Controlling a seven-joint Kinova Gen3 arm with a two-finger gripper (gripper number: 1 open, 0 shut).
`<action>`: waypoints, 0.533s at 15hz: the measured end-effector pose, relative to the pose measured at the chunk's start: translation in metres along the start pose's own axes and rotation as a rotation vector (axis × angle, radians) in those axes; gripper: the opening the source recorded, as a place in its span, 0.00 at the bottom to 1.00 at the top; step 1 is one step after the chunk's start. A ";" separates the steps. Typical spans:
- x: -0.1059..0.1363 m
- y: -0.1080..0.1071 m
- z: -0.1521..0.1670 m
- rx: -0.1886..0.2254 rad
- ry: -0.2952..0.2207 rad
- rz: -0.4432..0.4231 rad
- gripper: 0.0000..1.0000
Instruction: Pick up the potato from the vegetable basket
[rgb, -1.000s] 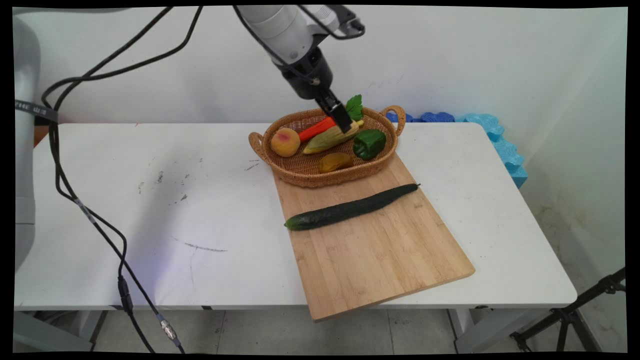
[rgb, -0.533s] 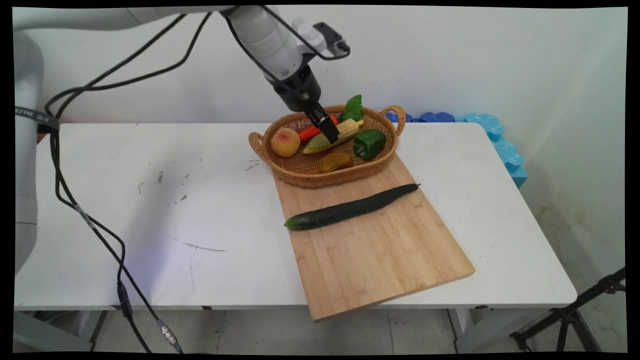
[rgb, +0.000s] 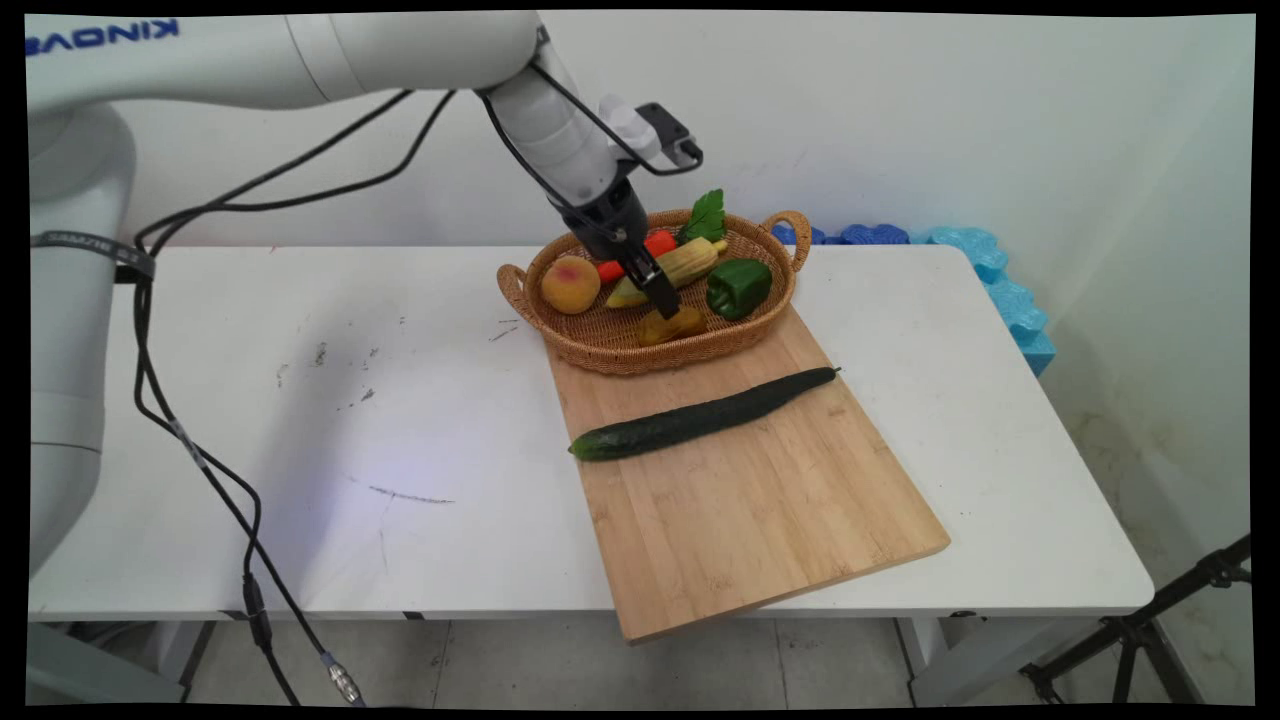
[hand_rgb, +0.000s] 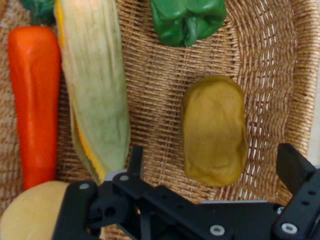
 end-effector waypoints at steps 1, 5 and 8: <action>0.000 0.000 0.006 -0.005 -0.001 0.003 1.00; 0.001 -0.003 0.031 -0.023 -0.003 0.015 1.00; 0.003 -0.004 0.041 -0.029 0.000 0.021 1.00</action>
